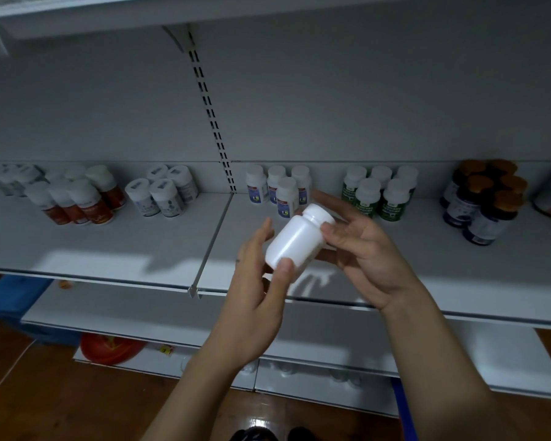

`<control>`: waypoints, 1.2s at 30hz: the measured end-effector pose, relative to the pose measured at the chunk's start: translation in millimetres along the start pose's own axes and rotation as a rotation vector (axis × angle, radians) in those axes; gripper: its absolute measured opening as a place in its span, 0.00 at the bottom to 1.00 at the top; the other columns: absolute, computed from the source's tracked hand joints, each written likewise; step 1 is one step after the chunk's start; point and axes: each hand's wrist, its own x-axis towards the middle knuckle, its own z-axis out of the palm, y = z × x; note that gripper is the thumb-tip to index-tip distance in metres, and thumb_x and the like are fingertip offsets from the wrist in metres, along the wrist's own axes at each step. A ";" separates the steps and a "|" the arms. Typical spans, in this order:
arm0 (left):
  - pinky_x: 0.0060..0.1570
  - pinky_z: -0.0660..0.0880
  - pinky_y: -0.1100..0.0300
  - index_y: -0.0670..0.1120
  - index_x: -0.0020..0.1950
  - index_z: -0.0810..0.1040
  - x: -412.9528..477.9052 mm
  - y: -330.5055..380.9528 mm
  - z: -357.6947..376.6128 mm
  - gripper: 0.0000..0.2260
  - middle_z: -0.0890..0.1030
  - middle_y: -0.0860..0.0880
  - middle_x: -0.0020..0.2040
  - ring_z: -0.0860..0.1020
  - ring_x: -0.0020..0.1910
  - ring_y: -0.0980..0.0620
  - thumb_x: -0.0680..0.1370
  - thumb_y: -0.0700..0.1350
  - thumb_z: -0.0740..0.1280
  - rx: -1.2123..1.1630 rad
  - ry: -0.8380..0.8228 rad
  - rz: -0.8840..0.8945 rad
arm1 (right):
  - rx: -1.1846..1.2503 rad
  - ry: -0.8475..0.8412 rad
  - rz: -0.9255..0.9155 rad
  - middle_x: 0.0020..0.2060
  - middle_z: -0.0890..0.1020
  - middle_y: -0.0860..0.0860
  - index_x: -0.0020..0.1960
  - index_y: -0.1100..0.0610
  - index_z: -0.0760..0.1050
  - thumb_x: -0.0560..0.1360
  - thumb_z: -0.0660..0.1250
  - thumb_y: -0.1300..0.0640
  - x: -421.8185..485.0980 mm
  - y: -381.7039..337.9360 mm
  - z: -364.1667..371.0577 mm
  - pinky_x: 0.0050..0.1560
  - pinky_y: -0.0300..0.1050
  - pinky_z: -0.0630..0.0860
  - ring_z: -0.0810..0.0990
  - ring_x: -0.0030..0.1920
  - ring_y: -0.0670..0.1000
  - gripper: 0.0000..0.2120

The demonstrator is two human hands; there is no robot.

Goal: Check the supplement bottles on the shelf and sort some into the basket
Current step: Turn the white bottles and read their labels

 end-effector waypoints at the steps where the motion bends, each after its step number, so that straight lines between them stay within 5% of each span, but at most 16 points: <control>1: 0.47 0.75 0.65 0.56 0.76 0.58 0.2 1.3 -0.2 0.33 0.66 0.58 0.67 0.75 0.58 0.56 0.74 0.64 0.62 0.004 0.004 -0.008 | -0.011 0.040 0.014 0.49 0.84 0.53 0.63 0.55 0.75 0.68 0.69 0.60 -0.3 0.2 1.6 0.50 0.47 0.80 0.81 0.50 0.52 0.23; 3: 0.47 0.75 0.68 0.57 0.75 0.59 1.6 4.0 0.1 0.40 0.64 0.60 0.65 0.73 0.56 0.60 0.68 0.64 0.72 0.068 0.008 -0.007 | -0.041 0.114 0.034 0.47 0.84 0.52 0.60 0.56 0.77 0.67 0.70 0.57 -0.4 2.2 4.8 0.43 0.43 0.81 0.82 0.47 0.50 0.21; 6: 0.46 0.74 0.70 0.62 0.67 0.63 4.4 2.8 2.2 0.35 0.67 0.58 0.61 0.73 0.54 0.62 0.67 0.53 0.78 0.154 0.063 0.035 | -0.134 0.171 0.019 0.45 0.84 0.52 0.53 0.55 0.80 0.64 0.72 0.52 0.0 5.6 6.8 0.38 0.44 0.79 0.81 0.45 0.50 0.18; 11: 0.46 0.73 0.67 0.57 0.64 0.70 7.8 -0.2 1.5 0.22 0.77 0.62 0.57 0.76 0.56 0.59 0.72 0.51 0.72 0.100 0.045 0.035 | -0.208 0.084 -0.058 0.45 0.85 0.52 0.53 0.56 0.81 0.65 0.74 0.52 -0.2 6.6 0.0 0.44 0.43 0.78 0.82 0.46 0.51 0.18; 17: 0.48 0.72 0.73 0.58 0.58 0.67 14.8 -10.2 2.6 0.24 0.76 0.64 0.56 0.76 0.54 0.62 0.73 0.37 0.74 0.058 -0.006 -0.004 | -0.541 -0.096 -0.108 0.49 0.85 0.47 0.49 0.51 0.80 0.57 0.79 0.65 -6.7 -0.3 1.8 0.56 0.43 0.77 0.82 0.53 0.48 0.23; 21: 0.49 0.70 0.74 0.54 0.60 0.67 22.5 -12.2 7.9 0.25 0.74 0.56 0.58 0.74 0.56 0.62 0.71 0.42 0.76 0.120 0.029 0.017 | -0.728 -0.092 -0.155 0.51 0.84 0.45 0.49 0.51 0.79 0.58 0.81 0.67 -6.7 -6.6 6.2 0.60 0.45 0.76 0.81 0.54 0.47 0.24; 30: 0.45 0.71 0.71 0.55 0.60 0.70 26.8 -10.9 7.6 0.27 0.77 0.58 0.55 0.76 0.51 0.62 0.67 0.47 0.79 0.080 0.087 -0.043 | -0.536 0.043 -0.154 0.44 0.86 0.48 0.48 0.52 0.80 0.61 0.81 0.65 3.9 1.9 8.7 0.49 0.44 0.80 0.83 0.48 0.47 0.19; 36: 0.48 0.75 0.64 0.51 0.64 0.67 26.6 -12.3 2.3 0.22 0.79 0.57 0.55 0.79 0.51 0.57 0.74 0.51 0.70 -0.027 -0.023 -0.001 | -0.495 0.047 -0.143 0.49 0.86 0.49 0.53 0.53 0.81 0.67 0.75 0.51 10.2 1.3 5.3 0.55 0.45 0.77 0.83 0.52 0.48 0.16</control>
